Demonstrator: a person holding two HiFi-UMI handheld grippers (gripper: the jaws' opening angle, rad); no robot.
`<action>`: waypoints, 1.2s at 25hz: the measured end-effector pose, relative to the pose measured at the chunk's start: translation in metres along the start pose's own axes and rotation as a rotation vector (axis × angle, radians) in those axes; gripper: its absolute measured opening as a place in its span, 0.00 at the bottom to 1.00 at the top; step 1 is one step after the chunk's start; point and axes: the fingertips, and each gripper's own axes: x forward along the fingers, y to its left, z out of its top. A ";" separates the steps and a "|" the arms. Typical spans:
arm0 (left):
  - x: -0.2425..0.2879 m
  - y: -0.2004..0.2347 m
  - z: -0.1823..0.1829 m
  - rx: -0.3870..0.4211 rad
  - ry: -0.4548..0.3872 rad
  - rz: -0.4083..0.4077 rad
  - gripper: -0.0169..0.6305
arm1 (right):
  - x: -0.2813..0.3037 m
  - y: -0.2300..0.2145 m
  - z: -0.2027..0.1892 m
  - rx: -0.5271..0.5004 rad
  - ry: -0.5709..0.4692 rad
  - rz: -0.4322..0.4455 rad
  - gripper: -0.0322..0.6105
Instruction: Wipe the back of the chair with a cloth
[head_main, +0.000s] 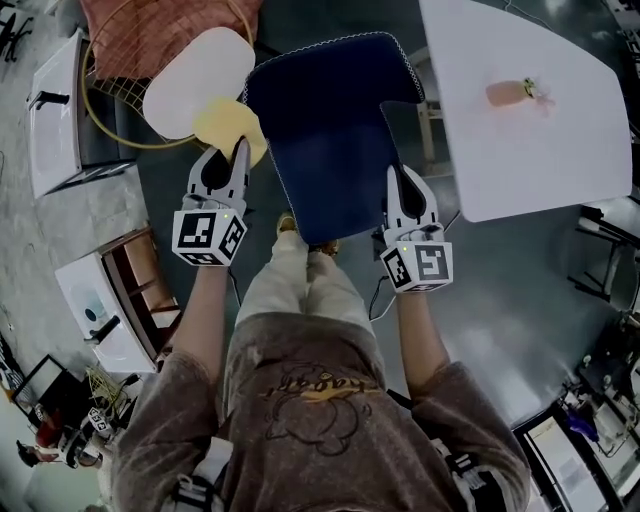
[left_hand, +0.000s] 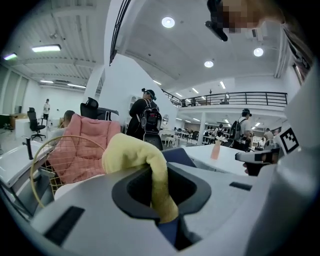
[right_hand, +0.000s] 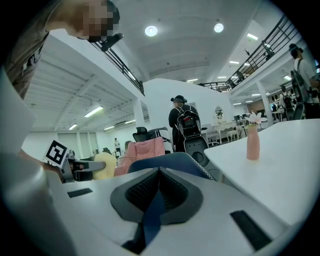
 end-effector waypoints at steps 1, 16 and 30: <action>0.004 0.004 -0.003 0.004 0.007 0.008 0.11 | 0.002 -0.001 -0.002 0.003 0.003 0.001 0.09; 0.076 0.032 -0.059 0.008 0.134 0.060 0.11 | 0.018 -0.009 -0.025 0.029 0.058 0.002 0.09; 0.127 0.004 -0.059 0.205 0.156 0.005 0.11 | 0.012 -0.020 -0.050 0.045 0.085 -0.022 0.09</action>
